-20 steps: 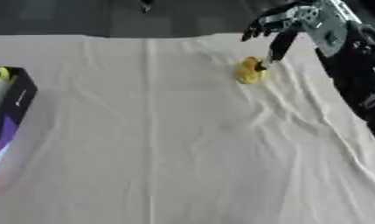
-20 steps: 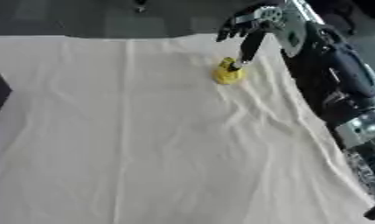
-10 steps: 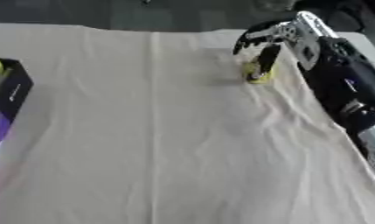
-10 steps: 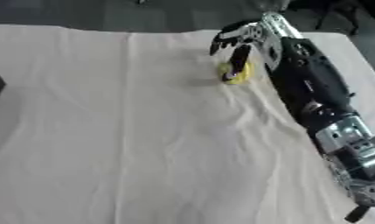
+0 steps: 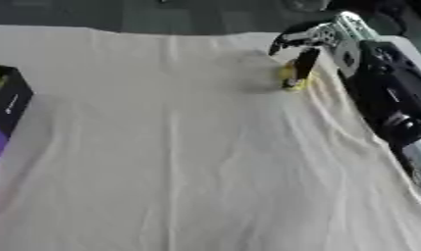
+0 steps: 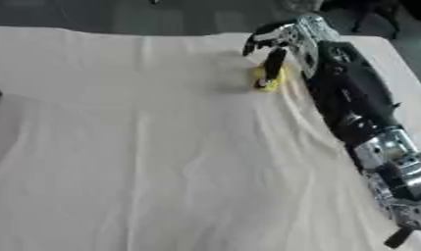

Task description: Pick up the objects with one hand, pass them to the other hand, and then place them into the box on the other side of the table.

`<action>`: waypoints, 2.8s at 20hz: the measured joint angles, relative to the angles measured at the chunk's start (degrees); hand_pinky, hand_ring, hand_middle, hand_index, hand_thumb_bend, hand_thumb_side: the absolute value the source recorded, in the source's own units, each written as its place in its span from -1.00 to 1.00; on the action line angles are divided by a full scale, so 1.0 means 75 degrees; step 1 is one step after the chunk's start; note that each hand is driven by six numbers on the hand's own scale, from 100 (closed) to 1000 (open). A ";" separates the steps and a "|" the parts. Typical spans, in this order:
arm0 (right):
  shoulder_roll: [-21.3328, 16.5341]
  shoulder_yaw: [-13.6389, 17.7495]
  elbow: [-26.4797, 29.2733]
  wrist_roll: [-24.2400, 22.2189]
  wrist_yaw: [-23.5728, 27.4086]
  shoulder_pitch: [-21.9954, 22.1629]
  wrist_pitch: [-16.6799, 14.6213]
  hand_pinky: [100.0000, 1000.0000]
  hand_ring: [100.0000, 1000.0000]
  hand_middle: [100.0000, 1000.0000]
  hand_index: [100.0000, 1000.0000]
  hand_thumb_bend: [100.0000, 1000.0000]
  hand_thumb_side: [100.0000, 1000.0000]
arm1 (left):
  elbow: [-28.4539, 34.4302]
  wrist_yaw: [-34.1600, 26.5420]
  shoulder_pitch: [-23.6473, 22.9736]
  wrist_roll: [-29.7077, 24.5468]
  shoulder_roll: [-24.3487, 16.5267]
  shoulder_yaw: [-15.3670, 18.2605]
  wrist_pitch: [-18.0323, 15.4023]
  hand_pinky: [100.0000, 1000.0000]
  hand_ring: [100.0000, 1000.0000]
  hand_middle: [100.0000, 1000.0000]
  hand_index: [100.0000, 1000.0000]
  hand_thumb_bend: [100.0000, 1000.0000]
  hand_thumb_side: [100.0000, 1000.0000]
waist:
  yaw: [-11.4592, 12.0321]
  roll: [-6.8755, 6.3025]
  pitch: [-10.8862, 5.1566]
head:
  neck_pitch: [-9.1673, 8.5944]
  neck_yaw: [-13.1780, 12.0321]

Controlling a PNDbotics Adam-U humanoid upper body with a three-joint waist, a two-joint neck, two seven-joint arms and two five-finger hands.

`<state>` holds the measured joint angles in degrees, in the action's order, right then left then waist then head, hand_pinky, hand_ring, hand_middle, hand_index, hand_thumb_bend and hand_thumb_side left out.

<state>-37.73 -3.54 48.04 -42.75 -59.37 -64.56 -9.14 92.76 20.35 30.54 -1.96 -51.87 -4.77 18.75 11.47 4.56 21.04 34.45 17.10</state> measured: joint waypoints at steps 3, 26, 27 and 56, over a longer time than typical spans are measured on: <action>-0.0100 0.0091 -0.0004 -0.0038 -0.0077 -0.0037 0.0061 0.87 0.92 0.78 0.73 -0.17 -1.00 | -0.0014 0.0001 -0.0035 0.0016 -0.0001 0.0007 0.0016 0.52 0.40 0.24 0.37 0.52 -0.36 | -0.0008 0.0001 0.0018 | -0.0041 -0.0002; -0.0590 0.0501 -0.0095 -0.0530 0.0311 -0.0060 0.0668 0.86 0.91 0.80 0.75 -0.09 -0.92 | -0.0114 0.0025 -0.0241 0.0126 -0.0034 0.0098 0.0118 0.51 0.40 0.22 0.36 0.47 -0.35 | -0.0171 0.0038 0.0045 | -0.0055 -0.0025; -0.0590 0.0501 -0.0095 -0.0500 0.0254 -0.0060 0.0663 0.86 0.91 0.80 0.75 -0.10 -0.93 | -0.0114 0.0025 -0.0241 0.0130 -0.0034 0.0098 0.0121 0.51 0.40 0.21 0.35 0.47 -0.35 | -0.0170 0.0038 0.0053 | -0.0070 -0.0024; -0.0579 0.0551 -0.0353 0.0383 -0.0854 -0.0133 0.0620 0.85 0.88 0.72 0.67 -0.36 -1.00 | -0.0065 -0.0003 -0.0252 0.0311 -0.0033 0.0227 0.0155 0.51 0.40 0.22 0.35 0.46 -0.33 | 0.0032 0.0038 0.0401 | -0.0454 0.0225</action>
<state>-42.07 0.59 45.40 -39.88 -65.78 -65.56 -4.49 92.28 20.32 28.65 0.38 -52.12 -3.07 19.91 11.71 4.85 24.05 31.04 18.79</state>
